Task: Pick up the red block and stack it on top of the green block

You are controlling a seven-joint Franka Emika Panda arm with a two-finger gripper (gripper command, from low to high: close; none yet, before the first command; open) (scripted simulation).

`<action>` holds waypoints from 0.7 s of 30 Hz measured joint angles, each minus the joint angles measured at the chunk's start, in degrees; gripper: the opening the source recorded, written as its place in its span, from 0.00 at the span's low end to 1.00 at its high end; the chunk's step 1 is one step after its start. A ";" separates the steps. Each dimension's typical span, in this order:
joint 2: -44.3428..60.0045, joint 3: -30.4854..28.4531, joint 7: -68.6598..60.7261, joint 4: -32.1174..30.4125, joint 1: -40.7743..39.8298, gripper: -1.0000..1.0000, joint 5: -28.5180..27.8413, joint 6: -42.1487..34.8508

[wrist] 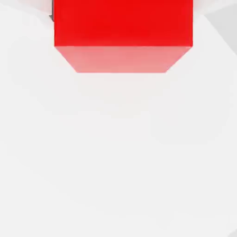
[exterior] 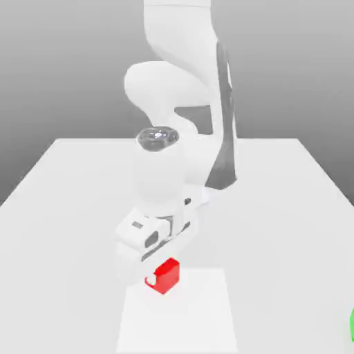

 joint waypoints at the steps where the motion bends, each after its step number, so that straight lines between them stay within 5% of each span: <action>1: -1.01 -1.22 0.78 -0.09 0.91 0.00 -1.14 -0.84; 13: -14.72 -5.56 12.40 -2.39 0.99 0.00 -17.18 -12.06; 21: -8.45 0.09 27.06 12.18 9.69 0.00 -23.60 -19.83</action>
